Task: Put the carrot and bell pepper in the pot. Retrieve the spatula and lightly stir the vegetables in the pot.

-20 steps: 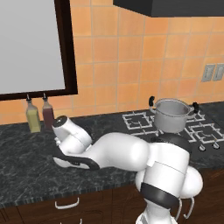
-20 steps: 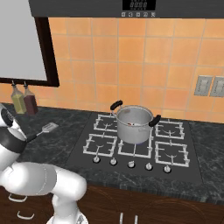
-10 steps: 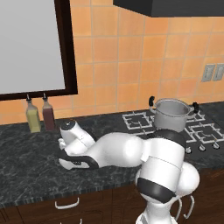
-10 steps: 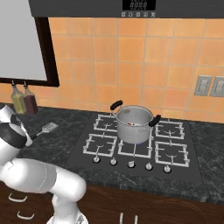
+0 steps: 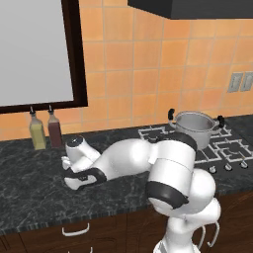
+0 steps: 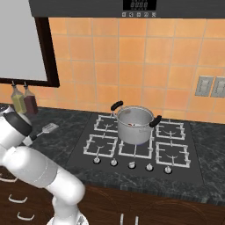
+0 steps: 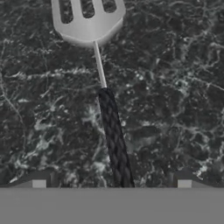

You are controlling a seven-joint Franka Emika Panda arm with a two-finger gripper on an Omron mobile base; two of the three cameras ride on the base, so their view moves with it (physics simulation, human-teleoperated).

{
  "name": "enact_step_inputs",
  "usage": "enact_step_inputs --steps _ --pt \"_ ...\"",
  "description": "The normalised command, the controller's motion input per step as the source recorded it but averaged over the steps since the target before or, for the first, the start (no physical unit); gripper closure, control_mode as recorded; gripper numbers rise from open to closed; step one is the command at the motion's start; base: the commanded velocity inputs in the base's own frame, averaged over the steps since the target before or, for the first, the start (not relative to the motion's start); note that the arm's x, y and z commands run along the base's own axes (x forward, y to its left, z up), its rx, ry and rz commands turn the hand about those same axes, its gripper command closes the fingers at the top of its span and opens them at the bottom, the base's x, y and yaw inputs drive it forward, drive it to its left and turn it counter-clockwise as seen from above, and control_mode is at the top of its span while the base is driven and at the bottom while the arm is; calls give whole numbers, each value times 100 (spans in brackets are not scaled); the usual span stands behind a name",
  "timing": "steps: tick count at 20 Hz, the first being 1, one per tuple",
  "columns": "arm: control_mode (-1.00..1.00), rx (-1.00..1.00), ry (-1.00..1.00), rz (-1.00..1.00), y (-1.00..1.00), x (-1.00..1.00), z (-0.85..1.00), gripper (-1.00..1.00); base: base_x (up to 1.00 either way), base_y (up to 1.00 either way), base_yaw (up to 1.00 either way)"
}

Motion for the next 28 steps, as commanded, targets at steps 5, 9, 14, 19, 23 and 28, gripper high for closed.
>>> enact_step_inputs --steps 5,9,14,19,23,28 --pt "-100 0 6 0 35 -1 -28 -100 0 0 0" --pt "-100 -2 0 0 12 -2 -19 100 0 0 0" --pt "-100 -9 0 -8 -17 6 -6 100 0 0 0" --pt "-100 -4 -2 -4 -26 -3 -2 100 0 0 0" --pt "-100 0 -23 0 -2 -73 46 100 0 0 0" --pt "-100 3 -27 -4 0 -82 100 100 0 0 0"
